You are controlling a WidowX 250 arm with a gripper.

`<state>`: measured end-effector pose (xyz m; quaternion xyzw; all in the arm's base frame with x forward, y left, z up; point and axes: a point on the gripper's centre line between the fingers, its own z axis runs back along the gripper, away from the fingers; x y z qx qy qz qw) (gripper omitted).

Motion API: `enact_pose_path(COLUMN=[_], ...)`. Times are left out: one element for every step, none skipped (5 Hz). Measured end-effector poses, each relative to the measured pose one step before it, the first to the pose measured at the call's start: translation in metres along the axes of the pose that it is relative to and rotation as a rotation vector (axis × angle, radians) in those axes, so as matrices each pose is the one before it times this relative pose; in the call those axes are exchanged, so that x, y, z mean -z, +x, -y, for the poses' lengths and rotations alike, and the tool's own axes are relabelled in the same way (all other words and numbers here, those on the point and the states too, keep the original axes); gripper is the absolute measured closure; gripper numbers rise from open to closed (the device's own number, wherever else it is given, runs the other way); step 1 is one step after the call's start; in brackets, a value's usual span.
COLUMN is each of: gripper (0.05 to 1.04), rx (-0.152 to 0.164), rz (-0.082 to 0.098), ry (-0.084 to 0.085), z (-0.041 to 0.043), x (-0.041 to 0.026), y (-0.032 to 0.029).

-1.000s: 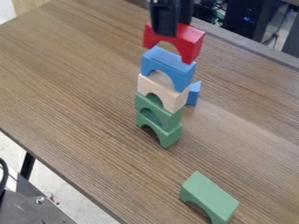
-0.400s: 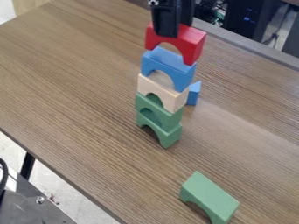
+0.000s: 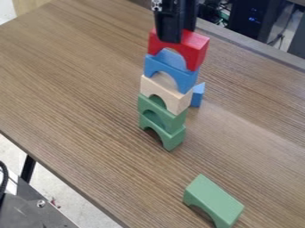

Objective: Put the red arch on top of the blue arch.

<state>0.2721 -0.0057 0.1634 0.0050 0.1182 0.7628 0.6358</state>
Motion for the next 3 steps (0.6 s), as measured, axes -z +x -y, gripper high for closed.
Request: enact_pose_path(gripper=[0.550, 0.505, 0.200], rx=[-0.0002, 0.0048, -0.0276], rz=[0.0038, 0.0171, 0.0199], ry=[0.0072, 0.0016, 0.0076], z=[0.00122, -0.00025, -0.00134], x=[0.00273, -0.00040, -0.00028], y=[0.00082, 0.00265, 0.00217])
